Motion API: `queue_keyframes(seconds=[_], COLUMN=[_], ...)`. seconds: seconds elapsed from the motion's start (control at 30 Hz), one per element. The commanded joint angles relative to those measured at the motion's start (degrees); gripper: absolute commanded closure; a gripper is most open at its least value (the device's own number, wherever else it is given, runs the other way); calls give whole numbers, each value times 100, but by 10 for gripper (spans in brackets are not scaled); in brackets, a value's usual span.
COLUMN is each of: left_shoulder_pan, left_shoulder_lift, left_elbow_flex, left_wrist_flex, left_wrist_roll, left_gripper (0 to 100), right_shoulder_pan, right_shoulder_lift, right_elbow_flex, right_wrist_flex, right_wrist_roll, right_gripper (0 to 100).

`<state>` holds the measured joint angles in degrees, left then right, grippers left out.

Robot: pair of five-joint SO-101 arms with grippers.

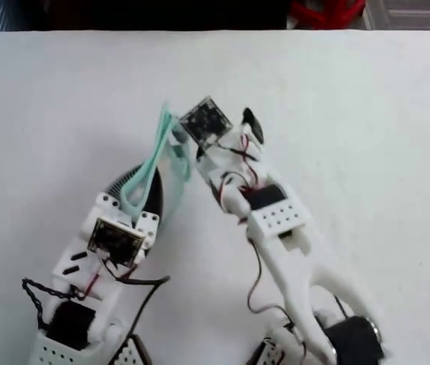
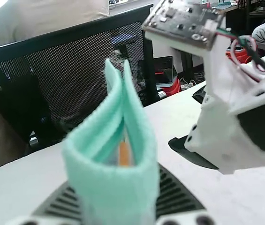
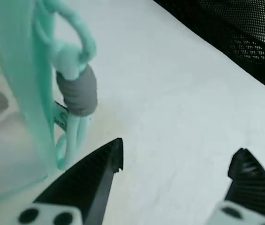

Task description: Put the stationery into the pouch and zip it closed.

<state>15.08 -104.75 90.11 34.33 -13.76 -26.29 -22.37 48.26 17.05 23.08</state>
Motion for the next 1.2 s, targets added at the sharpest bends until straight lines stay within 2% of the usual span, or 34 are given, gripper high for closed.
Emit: queue_keyframes(seconds=[0.0,0.13,0.3,0.53,0.7,1.1,1.17], left_shoulder_pan=[-75,-84,-84,-84,-84,-84,-84], left_shoulder_lift=[22,22,22,22,22,22,22], left_elbow_flex=[316,316,316,316,316,316,316], left_wrist_flex=[-105,-114,-114,-114,-114,-114,-114], left_wrist_roll=[-62,-62,-62,-62,-62,-62,-62], left_gripper=[962,962,962,962,962,962,962], right_shoulder_pan=[-110,-497,-813,-822,-804,-716,-593], right_shoulder_lift=[-655,-848,-532,40,611,2132,2114], right_elbow_flex=[176,264,167,-185,-730,-1538,-1547], right_wrist_flex=[207,593,514,488,444,-75,-92], right_wrist_roll=[0,-18,-44,-53,-475,-501,-738], right_gripper=[640,640,640,640,640,641,658])
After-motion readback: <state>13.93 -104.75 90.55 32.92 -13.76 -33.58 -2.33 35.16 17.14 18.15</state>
